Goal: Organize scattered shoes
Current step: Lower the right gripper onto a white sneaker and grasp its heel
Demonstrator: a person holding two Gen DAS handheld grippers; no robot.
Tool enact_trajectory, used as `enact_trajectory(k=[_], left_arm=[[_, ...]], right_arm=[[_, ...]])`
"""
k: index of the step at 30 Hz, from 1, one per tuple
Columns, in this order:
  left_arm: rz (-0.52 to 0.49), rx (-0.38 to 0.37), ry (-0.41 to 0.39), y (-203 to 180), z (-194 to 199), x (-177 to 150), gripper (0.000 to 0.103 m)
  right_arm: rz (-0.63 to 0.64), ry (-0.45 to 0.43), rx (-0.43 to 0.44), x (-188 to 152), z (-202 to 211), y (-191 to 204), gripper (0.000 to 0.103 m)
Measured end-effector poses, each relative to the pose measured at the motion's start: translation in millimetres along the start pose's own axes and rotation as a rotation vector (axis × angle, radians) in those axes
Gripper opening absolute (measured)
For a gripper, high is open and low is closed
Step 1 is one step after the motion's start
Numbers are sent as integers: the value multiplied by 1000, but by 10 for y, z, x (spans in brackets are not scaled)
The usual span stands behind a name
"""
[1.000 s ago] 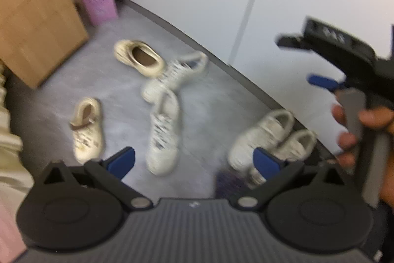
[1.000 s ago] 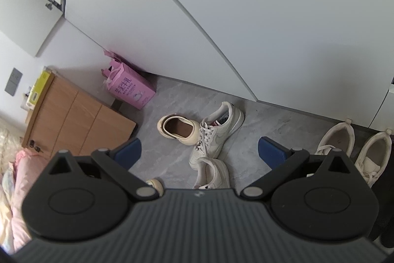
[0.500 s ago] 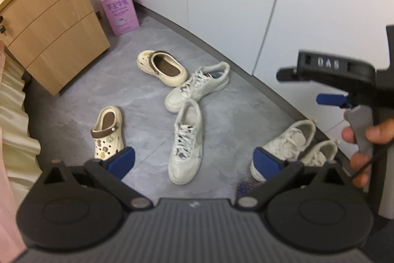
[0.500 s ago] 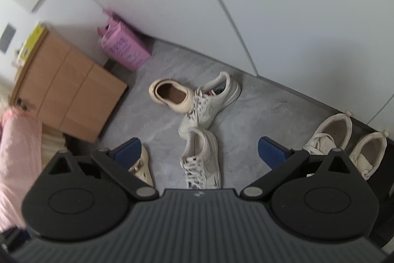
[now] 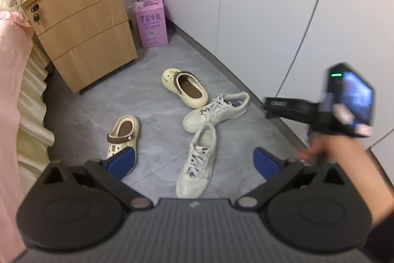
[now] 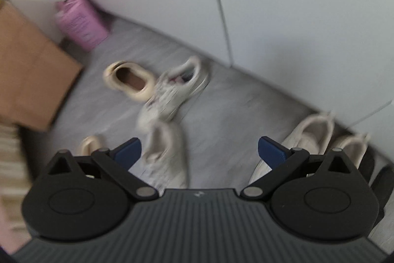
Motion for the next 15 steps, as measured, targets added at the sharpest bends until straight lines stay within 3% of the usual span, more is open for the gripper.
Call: enact_trajectory(k=[8, 10, 11, 15], left_arm=[[-17, -66, -47, -222, 129, 14, 103], [-16, -13, -81, -216, 23, 80, 103], [-22, 2, -50, -224, -79, 124, 103], [-14, -38, 34, -241, -474, 277, 103]], right_arm=[[15, 0, 119, -679, -1244, 521, 103], [19, 0, 149, -849, -1554, 651, 103], [21, -1, 161, -930, -1704, 711, 103], [-18, -72, 36, -1038, -2099, 601, 103]])
Point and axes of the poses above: each gripper's, at about its wrist camera, not at the fingertips, and z roughly against the way its jaws point, y to its left, x to its top, the point moved 8 cm from there along -z, roughly the way its jaws point, and after that the axes turned 6 degrees about -y, right-handed, at the moved point
